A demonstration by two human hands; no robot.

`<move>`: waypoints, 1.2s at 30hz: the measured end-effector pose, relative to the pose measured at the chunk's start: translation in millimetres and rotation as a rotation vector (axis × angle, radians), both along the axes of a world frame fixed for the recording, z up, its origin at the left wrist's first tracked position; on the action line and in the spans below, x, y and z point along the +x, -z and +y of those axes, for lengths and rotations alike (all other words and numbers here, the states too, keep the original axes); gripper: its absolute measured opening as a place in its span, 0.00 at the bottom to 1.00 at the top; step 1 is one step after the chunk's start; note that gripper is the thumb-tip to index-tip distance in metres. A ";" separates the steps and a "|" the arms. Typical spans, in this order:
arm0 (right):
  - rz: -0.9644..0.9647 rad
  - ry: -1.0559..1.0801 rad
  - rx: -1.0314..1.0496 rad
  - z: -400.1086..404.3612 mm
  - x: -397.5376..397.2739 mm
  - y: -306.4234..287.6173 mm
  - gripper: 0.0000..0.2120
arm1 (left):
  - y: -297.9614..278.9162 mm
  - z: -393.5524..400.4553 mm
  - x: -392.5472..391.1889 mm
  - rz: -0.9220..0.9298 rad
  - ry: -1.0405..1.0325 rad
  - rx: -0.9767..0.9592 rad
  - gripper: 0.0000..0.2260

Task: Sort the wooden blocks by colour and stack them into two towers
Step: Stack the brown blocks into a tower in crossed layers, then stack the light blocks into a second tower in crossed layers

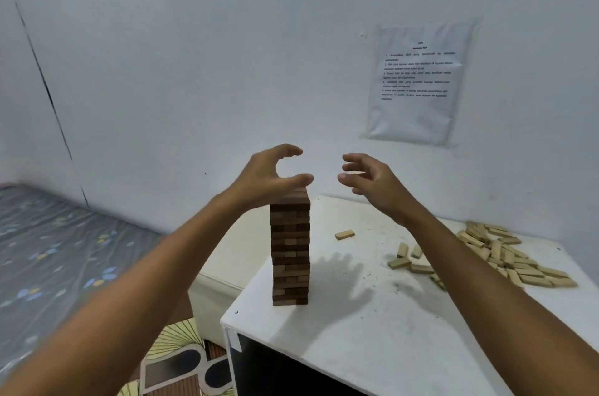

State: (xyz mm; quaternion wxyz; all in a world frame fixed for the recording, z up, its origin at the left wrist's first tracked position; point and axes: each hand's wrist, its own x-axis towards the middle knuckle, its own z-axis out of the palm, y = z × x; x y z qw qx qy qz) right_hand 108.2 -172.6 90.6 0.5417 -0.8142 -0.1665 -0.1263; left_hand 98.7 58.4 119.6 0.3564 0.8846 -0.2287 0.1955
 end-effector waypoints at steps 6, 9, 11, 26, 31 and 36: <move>0.007 0.123 -0.066 -58.9 -26.5 -10.0 0.20 | -21.9 -67.5 0.8 -0.050 0.143 0.161 0.26; 0.034 0.194 -0.104 -89.6 -44.6 -6.8 0.21 | -22.2 -107.7 -3.3 -0.034 0.245 0.162 0.26; 0.066 0.237 -0.124 -110.1 -57.1 0.2 0.22 | -14.9 -133.9 -6.8 -0.014 0.308 0.156 0.26; 0.394 0.642 -0.236 -266.3 -76.8 141.9 0.23 | 183.5 -201.6 62.7 0.420 -0.182 0.242 0.33; 0.410 0.854 -0.295 -318.5 -45.6 169.9 0.27 | 211.7 -210.9 107.5 0.459 -0.395 0.321 0.34; 0.593 0.913 -0.588 -356.5 -0.2 184.8 0.32 | 230.6 -237.9 135.1 0.412 -0.385 0.447 0.31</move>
